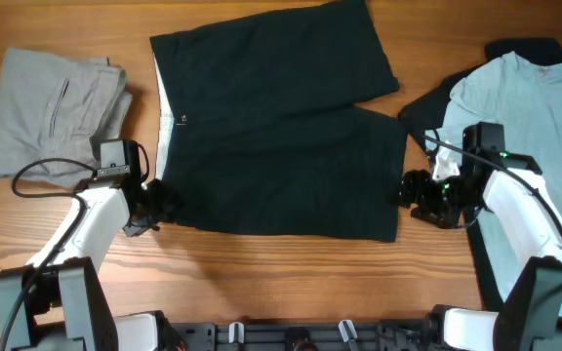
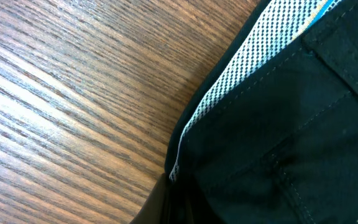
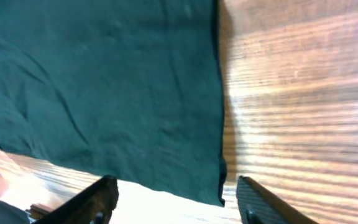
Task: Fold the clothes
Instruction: 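Grasp the shorts' lower left and right corners with both grippers, then lift the bottom edge and fold it up toward the waistband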
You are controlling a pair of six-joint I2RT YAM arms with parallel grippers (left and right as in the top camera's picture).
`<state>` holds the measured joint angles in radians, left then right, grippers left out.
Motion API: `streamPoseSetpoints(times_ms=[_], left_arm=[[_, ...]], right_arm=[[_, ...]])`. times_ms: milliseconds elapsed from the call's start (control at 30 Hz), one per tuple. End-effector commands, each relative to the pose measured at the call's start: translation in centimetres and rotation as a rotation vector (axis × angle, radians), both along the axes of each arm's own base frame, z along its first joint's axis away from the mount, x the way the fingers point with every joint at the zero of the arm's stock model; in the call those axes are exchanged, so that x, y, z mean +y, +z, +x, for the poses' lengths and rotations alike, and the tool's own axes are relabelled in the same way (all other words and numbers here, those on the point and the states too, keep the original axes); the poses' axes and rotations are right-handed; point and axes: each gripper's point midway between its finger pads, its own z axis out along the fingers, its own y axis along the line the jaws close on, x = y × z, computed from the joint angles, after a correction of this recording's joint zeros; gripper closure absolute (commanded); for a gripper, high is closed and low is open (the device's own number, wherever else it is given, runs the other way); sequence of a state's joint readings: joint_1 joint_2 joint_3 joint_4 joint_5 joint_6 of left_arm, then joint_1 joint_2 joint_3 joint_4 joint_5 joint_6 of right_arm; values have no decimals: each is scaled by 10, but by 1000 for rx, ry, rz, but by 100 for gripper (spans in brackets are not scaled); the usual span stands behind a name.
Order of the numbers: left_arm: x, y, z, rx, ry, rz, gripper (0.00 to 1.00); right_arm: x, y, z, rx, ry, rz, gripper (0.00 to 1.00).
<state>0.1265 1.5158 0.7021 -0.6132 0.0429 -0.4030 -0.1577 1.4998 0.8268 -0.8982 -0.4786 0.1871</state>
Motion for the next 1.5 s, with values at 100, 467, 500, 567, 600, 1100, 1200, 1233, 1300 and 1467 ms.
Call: streamPoseSetpoints(times_ms=[100, 467, 500, 567, 600, 1100, 1200, 1233, 1300, 1467], left_arm=[[6, -4, -14, 97, 20, 19, 96], [6, -3, -13, 94, 20, 20, 96], [6, -3, -13, 94, 20, 20, 96], [6, -3, -13, 93, 20, 20, 96], [6, -3, -13, 93, 20, 20, 96], [10, 30, 9, 12, -13, 38, 96], [10, 66, 10, -9, -12, 37, 96], [9, 76, 7, -12, -12, 38, 96], [8, 96, -2, -27, -12, 40, 96], [-5, 152, -33, -86, -19, 0, 96]], right_arm=[[22, -38, -57, 208, -67, 26, 42], [20, -64, -52, 188, -181, -78, 55], [15, -66, -55, 210, -207, -106, 53], [13, -67, -53, 208, -220, -119, 55], [13, -67, -53, 207, -224, -119, 58], [-10, -1, -36, 154, -176, -252, 96], [-22, 74, -8, -75, -164, -315, 96], [-25, 99, -1, -160, -162, -325, 96], [-26, 136, 4, -274, -177, -324, 96], [-25, 175, -5, -351, -191, -319, 96]])
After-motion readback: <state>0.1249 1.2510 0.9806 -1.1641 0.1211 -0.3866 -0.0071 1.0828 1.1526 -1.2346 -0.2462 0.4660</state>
